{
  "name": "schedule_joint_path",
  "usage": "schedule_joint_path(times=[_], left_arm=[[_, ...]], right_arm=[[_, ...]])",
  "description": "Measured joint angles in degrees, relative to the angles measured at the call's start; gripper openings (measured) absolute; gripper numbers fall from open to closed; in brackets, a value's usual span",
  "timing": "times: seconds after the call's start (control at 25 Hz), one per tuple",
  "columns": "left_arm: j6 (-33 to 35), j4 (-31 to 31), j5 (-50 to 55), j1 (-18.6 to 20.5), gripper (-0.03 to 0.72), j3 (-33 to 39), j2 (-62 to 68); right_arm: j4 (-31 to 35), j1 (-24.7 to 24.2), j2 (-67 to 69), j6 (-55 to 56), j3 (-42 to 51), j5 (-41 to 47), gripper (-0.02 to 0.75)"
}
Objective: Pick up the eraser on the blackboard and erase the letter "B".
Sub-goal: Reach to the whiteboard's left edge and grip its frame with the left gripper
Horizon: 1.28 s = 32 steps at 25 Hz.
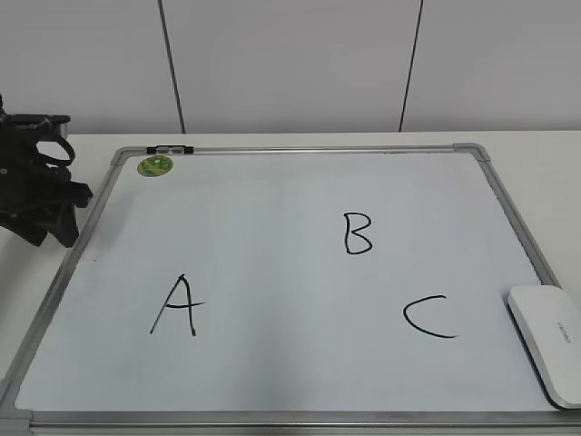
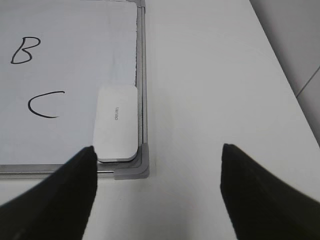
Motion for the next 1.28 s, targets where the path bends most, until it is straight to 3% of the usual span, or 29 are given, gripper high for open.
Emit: schedule_joint_path(times=[0.48,0.8,1.28], left_arm=[[0.00,-0.82,0.25,0.36,0.321,-0.36,3.43],[0.02,-0.82,-0.21,0.36,0.252,-0.36,3.43],[0.12,-1.81,-0.35,0.36,0.248,-0.36,3.82]], right_arm=[[0.00,0.00,0.00,0.00,0.00,0.00,0.591],[0.00,0.00,0.00,0.00,0.00,0.00,0.591],[0.10,0.00,0.00,0.00,0.00,0.00,0.591]])
